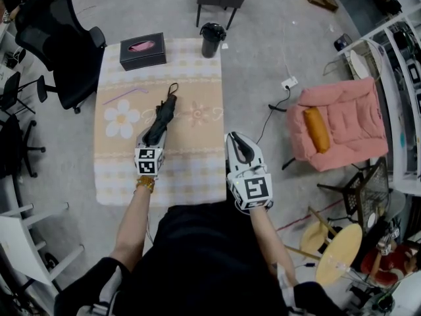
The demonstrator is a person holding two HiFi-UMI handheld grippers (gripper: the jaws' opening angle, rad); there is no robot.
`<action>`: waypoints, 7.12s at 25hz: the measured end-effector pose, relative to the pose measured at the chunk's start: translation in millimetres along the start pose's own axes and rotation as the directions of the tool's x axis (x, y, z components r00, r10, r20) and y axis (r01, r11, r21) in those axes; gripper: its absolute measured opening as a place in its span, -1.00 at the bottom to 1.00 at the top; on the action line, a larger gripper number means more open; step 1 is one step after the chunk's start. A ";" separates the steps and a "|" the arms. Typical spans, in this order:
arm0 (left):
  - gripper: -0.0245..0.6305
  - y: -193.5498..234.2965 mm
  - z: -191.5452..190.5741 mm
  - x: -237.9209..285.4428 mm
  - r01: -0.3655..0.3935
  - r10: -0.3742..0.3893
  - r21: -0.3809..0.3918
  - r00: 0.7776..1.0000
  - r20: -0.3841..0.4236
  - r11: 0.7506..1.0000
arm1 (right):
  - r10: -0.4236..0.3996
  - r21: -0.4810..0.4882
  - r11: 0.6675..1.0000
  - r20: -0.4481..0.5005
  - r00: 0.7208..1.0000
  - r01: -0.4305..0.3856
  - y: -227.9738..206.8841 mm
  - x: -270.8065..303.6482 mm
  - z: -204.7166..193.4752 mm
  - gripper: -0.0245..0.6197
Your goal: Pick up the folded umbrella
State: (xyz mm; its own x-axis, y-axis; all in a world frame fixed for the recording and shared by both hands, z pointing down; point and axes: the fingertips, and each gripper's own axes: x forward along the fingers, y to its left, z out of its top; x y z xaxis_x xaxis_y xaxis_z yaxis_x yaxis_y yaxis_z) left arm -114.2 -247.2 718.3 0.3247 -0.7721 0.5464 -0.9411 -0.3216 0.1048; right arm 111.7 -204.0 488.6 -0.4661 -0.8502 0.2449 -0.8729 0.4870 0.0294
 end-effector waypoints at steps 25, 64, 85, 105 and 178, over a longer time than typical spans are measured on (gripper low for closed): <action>-0.29 -13.4 87.2 -47.9 -0.021 0.014 0.037 0.983 0.184 0.999 | 0.017 0.000 1.000 0.042 0.999 -0.017 5.2 6.0 15.9 -0.87; -0.29 -59.1 230.1 -137.6 -0.001 -0.064 0.139 0.883 0.465 0.990 | 0.013 -0.046 0.999 0.131 0.991 -0.007 -16.6 3.0 57.7 -0.87; -0.29 -50.2 263.2 -199.5 -0.050 -0.043 0.154 0.834 0.550 0.987 | 0.097 -0.062 0.994 0.209 0.973 -0.086 23.1 27.2 95.4 -0.87; -0.29 -39.4 256.7 -241.6 -0.100 -0.011 0.155 0.809 0.588 0.983 | 0.178 -0.090 0.983 0.286 0.942 -0.158 92.6 55.1 123.6 -0.87; -0.29 -39.5 188.9 -200.0 -0.023 -0.021 0.082 0.867 0.497 0.996 | 0.231 -0.119 0.969 0.141 0.963 -0.215 149.6 72.0 66.9 -0.88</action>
State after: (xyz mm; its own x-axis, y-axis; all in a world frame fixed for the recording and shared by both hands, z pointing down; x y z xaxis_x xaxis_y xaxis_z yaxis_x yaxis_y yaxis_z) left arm -124.0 -183.6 448.0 0.3483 -0.9355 0.0586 -0.9374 -0.3475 0.0234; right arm -62.2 -205.8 445.8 -0.6704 -0.7344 0.1063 -0.7289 0.6785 0.0908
